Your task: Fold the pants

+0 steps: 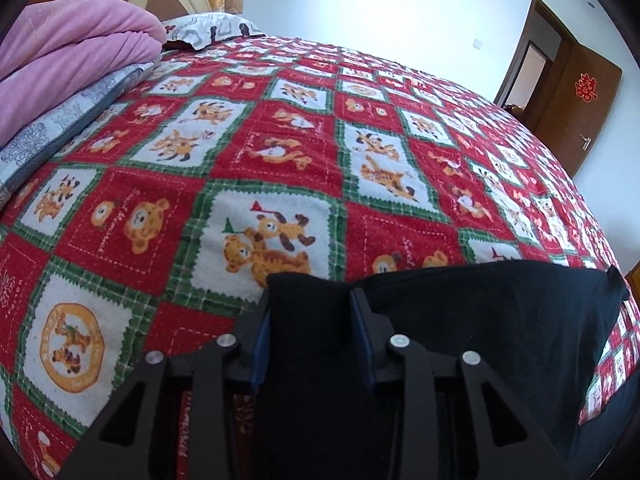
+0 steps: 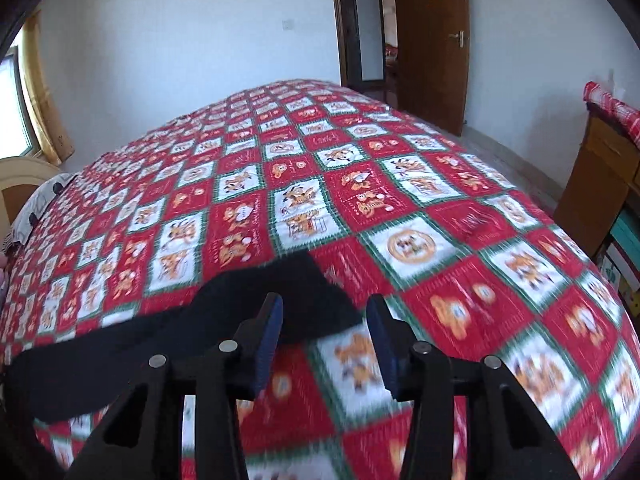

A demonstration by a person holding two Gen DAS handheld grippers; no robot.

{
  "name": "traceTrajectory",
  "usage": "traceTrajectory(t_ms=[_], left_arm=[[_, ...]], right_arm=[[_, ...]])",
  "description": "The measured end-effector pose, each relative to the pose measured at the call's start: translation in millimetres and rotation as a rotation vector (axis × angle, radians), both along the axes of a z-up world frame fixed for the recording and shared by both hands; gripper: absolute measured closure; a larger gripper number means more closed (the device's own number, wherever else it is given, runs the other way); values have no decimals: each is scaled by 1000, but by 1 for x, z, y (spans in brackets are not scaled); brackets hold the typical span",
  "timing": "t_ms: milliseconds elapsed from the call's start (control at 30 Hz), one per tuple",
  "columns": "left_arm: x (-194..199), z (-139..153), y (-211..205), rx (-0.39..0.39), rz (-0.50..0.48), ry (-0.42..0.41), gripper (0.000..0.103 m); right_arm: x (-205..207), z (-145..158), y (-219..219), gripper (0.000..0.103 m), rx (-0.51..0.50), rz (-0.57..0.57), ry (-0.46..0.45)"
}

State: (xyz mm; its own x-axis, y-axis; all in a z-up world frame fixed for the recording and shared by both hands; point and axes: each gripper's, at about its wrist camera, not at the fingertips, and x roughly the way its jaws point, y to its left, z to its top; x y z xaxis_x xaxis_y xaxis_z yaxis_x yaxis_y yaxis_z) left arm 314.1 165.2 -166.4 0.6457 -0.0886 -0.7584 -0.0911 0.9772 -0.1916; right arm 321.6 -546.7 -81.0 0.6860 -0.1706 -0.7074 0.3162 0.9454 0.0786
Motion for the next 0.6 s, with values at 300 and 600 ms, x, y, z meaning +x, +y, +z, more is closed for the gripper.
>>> traceTrajectory(t_ms=[300, 600], left_arm=[[0, -3, 1, -18, 6, -17, 65], [0, -4, 1, -11, 8, -20, 67]], right_arm=[[95, -50, -13, 57, 24, 59, 126], [133, -89, -14, 73, 41, 108, 208]])
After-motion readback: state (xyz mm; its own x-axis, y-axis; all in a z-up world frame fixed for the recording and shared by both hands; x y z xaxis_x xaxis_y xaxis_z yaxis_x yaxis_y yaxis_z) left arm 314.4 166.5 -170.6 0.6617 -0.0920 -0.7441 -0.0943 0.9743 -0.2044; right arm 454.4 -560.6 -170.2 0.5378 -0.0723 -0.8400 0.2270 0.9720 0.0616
